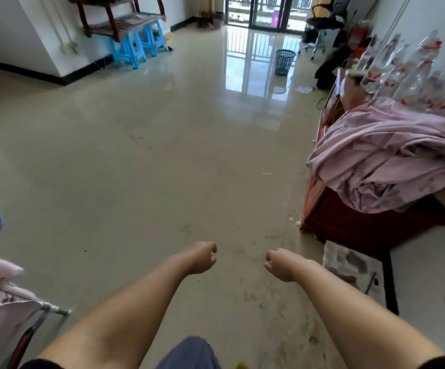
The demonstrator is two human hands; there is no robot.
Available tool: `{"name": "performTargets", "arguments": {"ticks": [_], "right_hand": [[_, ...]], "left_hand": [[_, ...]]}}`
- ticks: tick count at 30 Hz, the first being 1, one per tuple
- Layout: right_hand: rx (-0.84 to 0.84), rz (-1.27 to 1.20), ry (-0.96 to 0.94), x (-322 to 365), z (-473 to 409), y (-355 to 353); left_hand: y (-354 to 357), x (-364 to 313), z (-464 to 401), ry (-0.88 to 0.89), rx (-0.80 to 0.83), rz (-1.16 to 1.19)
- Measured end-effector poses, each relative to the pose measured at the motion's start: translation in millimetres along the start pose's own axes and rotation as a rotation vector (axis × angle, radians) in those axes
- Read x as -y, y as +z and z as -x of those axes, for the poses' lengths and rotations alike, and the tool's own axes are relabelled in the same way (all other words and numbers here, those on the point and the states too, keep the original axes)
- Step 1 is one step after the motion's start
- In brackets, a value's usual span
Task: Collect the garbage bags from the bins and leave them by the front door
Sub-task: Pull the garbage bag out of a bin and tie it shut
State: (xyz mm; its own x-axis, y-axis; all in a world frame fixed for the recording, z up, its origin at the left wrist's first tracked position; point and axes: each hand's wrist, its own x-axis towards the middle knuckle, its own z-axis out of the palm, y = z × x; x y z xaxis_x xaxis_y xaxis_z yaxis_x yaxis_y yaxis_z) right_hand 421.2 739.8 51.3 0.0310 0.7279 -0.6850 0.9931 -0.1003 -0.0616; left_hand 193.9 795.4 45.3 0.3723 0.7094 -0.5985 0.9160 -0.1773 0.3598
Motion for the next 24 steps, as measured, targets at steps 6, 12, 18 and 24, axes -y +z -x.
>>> {"name": "performTargets", "arguments": {"ticks": [6, 12, 18, 24], "right_hand": [[0.035, 0.049, -0.064, 12, -110, -82], [0.022, -0.009, -0.065, 32, -225, -190], [0.013, -0.061, -0.073, 44, -325, -298], [0.013, -0.047, -0.057, 5, -427, -389]], "left_hand": [[-72, 20, -92, -0.047, 0.013, 0.018], [-186, 47, -198, -0.037, 0.013, -0.007], [-291, 61, -307, -0.022, 0.055, -0.079], [-365, 36, -436, 0.018, 0.098, -0.104]]}}
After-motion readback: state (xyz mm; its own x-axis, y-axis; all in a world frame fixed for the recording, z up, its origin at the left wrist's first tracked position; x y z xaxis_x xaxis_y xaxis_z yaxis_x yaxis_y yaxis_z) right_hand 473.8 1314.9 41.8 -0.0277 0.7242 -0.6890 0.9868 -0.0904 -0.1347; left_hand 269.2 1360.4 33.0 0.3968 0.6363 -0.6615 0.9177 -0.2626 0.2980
